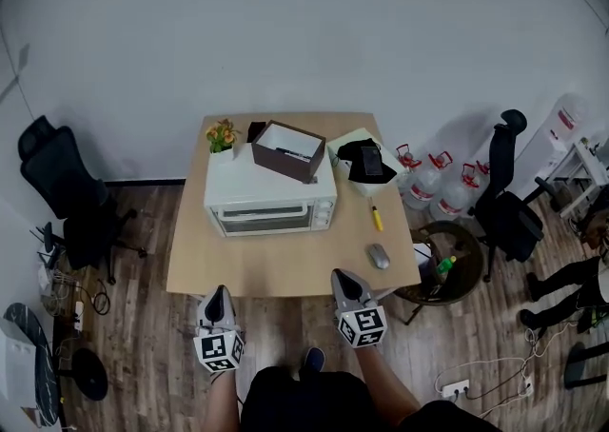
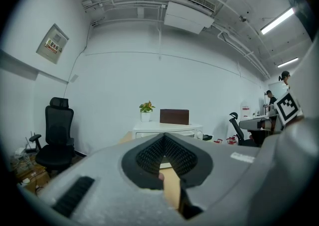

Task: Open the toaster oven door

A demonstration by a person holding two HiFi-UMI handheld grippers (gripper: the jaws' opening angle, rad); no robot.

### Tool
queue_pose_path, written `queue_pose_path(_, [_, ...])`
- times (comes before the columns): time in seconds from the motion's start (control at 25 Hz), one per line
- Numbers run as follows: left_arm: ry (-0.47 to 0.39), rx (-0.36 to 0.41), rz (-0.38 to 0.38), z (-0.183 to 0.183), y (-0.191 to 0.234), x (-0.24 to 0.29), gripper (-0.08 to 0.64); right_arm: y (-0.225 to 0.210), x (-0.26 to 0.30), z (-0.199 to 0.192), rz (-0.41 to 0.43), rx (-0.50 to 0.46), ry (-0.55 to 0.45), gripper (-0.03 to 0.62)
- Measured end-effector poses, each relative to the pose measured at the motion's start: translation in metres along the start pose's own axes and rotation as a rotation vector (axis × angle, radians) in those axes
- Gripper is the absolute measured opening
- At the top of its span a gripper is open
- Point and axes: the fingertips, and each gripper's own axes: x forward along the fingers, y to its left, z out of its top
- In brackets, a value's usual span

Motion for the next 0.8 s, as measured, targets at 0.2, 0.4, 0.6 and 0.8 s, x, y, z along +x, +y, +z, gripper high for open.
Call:
queue_pose_path(0.2, [0.002,-0.018,0.004,0.000,0.009,0.007,0.003,-0.002,0.011,0.001,-0.006,-0.003,0.018,0.014])
queue_pose_path(0.4, [0.008,-0.013,-0.020,0.005,0.020,0.014,0.003,0.003,0.018,0.002,-0.032,0.021,0.015,0.014])
queue_pose_path(0.6, [0.003,-0.011,-0.042,0.010,0.027,0.023,0.003,0.006,0.031,0.004,-0.044,0.014,0.018,0.014])
queue_pose_path(0.8, [0.005,-0.007,-0.058,0.009,0.027,0.036,0.003,0.005,0.036,0.008,-0.049,0.025,0.013,0.014])
